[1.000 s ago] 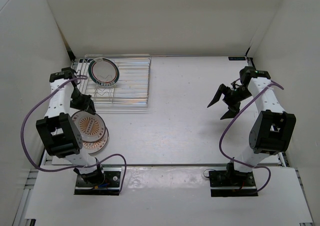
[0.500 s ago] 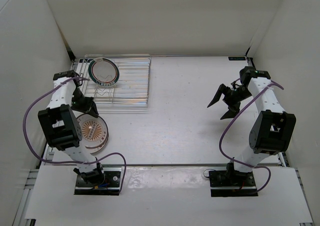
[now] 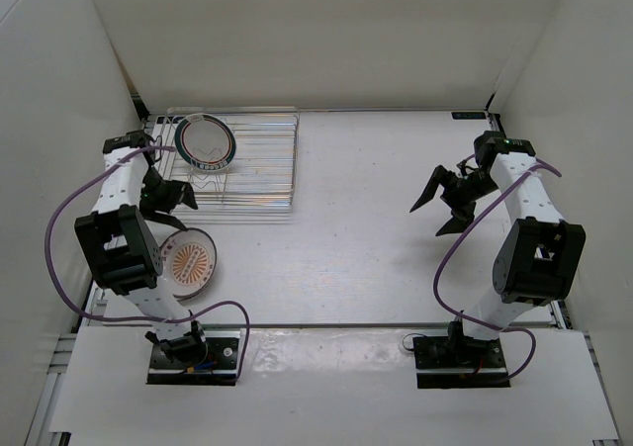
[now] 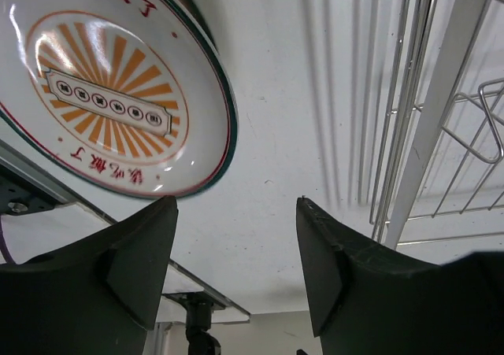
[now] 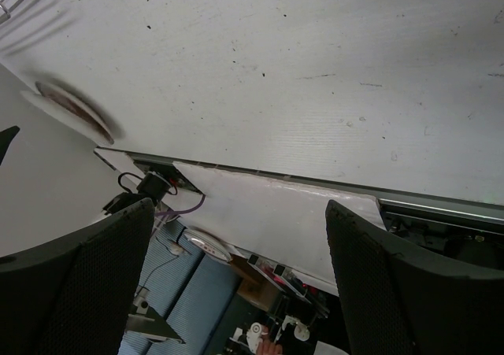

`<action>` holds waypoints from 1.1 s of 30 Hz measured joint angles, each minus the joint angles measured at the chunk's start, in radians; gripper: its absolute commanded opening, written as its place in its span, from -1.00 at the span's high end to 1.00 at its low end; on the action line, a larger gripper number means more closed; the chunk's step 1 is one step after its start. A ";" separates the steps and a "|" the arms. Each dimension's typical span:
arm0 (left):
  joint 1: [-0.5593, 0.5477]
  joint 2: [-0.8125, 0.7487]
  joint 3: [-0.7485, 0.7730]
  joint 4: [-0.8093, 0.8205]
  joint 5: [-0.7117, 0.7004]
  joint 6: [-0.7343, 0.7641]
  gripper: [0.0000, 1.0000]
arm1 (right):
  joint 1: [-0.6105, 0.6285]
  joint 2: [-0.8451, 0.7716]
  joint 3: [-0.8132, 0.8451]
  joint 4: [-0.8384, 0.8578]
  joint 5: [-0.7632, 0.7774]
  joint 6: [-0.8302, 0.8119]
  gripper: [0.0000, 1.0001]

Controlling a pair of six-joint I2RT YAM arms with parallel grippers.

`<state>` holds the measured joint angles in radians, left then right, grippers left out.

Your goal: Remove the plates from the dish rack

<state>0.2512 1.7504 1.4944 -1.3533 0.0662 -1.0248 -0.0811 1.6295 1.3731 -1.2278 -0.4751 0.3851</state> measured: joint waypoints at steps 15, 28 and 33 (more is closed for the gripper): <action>0.000 0.000 0.089 0.000 -0.020 0.042 -0.32 | 0.000 0.000 0.000 0.000 0.000 0.000 -0.81; 0.000 -0.014 0.148 0.409 0.345 -0.134 -0.91 | 0.000 0.000 -0.003 0.000 -0.002 0.000 -0.81; -0.023 0.238 0.432 0.573 0.399 -0.239 -1.00 | 0.000 0.000 -0.003 0.000 0.000 -0.001 -0.81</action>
<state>0.2283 1.9881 1.9266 -0.7799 0.4656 -1.2636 -0.0811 1.6295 1.3705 -1.2282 -0.4747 0.3843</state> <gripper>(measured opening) 0.990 0.905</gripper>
